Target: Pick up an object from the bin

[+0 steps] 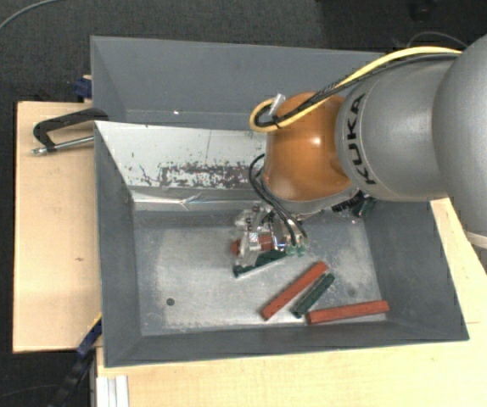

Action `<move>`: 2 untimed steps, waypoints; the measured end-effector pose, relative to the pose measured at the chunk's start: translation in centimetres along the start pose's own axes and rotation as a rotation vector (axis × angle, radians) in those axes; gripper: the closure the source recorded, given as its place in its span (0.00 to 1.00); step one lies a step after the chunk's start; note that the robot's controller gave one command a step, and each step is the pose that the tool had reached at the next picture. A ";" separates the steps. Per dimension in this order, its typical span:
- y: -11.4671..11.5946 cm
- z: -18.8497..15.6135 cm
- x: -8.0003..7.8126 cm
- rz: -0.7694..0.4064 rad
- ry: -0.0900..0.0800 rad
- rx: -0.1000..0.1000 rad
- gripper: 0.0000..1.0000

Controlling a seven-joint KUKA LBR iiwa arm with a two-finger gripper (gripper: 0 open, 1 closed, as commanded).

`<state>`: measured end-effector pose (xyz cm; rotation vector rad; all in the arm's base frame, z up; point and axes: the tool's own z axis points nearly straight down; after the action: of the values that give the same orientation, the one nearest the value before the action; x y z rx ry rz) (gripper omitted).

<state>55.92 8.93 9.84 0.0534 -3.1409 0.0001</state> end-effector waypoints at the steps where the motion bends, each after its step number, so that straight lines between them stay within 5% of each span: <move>1: -12.4 1.3 1.0 -0.062 0.001 0.003 1.00; 2: -14.4 -11.7 2.6 -0.109 -0.015 0.003 1.00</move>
Offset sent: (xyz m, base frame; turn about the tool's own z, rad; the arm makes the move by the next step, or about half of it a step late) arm -0.0065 -0.1187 -0.0134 -0.0693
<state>53.77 -5.51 21.52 0.2251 -3.1485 0.0042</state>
